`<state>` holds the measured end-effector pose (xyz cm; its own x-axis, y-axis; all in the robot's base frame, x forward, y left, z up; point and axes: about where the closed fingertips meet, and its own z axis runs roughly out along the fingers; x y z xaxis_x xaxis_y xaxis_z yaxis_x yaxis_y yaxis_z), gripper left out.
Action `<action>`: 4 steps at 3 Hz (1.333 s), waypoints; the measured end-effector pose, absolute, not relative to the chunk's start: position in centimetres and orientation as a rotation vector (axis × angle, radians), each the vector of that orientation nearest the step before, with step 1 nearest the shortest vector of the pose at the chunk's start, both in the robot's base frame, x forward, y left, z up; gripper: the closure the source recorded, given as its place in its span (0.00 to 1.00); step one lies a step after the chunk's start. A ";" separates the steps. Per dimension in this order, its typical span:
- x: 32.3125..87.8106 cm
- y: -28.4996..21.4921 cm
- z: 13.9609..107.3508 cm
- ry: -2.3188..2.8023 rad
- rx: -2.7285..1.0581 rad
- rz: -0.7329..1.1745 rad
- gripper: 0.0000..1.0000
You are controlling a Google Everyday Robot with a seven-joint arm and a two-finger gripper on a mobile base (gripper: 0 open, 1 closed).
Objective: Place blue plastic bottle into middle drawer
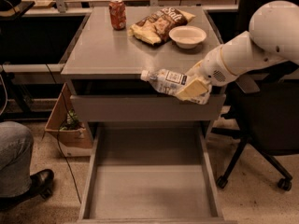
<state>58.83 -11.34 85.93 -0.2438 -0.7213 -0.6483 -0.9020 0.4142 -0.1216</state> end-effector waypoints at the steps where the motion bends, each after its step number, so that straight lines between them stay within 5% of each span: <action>1: 58.0 -11.1 83.2 2.041 -1.453 0.322 1.00; 4: 54.5 -15.1 63.8 2.102 -1.688 0.290 1.00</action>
Offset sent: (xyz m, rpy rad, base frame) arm -0.0492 -0.0288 -0.1611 -0.1957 0.0516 0.1207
